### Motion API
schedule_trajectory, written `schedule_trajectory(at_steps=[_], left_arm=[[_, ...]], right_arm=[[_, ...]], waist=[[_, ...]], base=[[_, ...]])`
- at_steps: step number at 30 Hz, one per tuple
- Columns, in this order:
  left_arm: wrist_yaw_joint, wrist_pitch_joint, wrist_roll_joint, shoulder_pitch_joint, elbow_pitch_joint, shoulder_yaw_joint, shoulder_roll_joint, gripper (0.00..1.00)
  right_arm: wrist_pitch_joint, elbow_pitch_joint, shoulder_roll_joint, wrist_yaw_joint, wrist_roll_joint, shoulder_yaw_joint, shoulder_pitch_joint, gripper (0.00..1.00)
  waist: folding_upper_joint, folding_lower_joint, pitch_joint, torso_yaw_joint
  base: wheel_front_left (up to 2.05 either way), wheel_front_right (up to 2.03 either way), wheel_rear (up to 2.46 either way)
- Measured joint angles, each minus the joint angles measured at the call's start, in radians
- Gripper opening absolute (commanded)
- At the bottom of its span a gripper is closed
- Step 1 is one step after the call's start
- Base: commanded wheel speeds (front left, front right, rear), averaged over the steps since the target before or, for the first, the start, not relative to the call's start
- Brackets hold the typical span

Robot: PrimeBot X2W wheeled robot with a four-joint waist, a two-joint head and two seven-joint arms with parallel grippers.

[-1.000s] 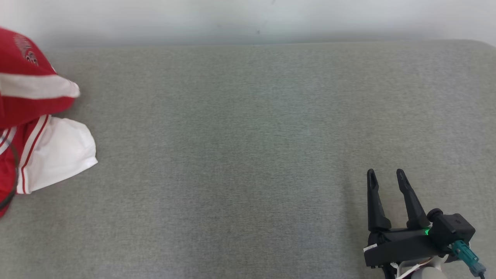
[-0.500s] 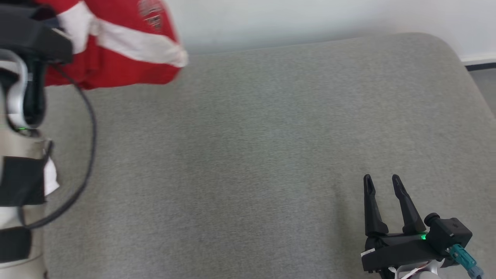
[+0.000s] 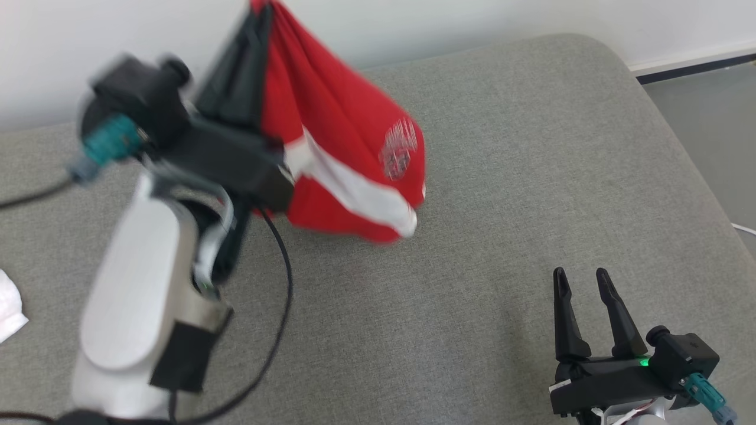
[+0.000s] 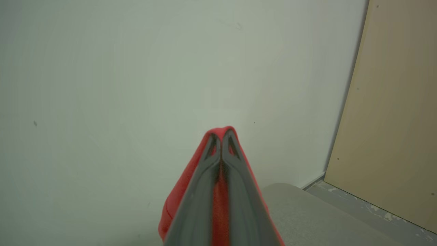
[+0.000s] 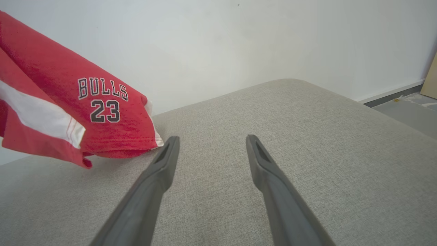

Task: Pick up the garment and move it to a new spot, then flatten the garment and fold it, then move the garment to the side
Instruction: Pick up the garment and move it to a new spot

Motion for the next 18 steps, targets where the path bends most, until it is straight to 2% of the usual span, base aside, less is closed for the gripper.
schedule_trajectory(at_steps=[2, 7, 14, 15, 16, 17, 18], left_arm=[[0.0, -0.009, -0.021, 0.058, 0.024, -0.013, -0.016, 0.0], [0.0, -0.053, -0.03, 0.185, 0.118, -0.056, -0.016, 0.0], [0.0, -0.094, -0.014, 0.263, 0.272, -0.136, -0.013, 0.0], [0.0, -0.099, -0.011, 0.266, 0.285, -0.145, -0.013, 0.05], [0.0, -0.11, -0.006, 0.265, 0.292, -0.151, -0.014, 0.66], [0.0, -0.116, -0.005, 0.262, 0.299, -0.157, -0.015, 0.93], [0.0, -0.126, -0.005, 0.258, 0.303, -0.162, -0.016, 1.0]], right_arm=[[0.0, 0.0, 0.0, 0.0, 0.0, 0.0, 0.0, 1.0], [0.0, 0.001, 0.001, 0.0, 0.0, 0.013, -0.002, 1.0], [0.0, 0.0, 0.001, 0.0, -0.011, 0.007, -0.003, 1.0], [0.0, -0.001, 0.0, 0.0, -0.012, 0.004, -0.003, 1.0], [0.0, -0.001, 0.0, 0.0, -0.013, -0.001, -0.003, 1.0], [0.0, -0.001, 0.0, 0.0, -0.015, -0.005, -0.003, 1.0], [0.0, -0.002, 0.0, 0.0, -0.017, -0.007, -0.003, 1.0]], waist=[[0.0, -0.0001, 0.004, -0.003], [0.0, 0.0, 0.012, -0.004], [0.0, 0.0, 0.01, 0.004], [0.0, 0.0, 0.009, 0.007], [-0.0001, 0.0, 0.009, 0.01], [-0.0001, 0.0, 0.008, 0.014], [0.0, 0.0, 0.007, 0.018]], base=[[0.0, 0.0, 0.0], [0.0, 0.0, 0.0], [0.0, 0.0, 0.0], [0.0, 0.0, 0.0], [0.0, 0.0, 0.0], [0.0, 0.0, 0.0], [0.0, 0.0, 0.0]])
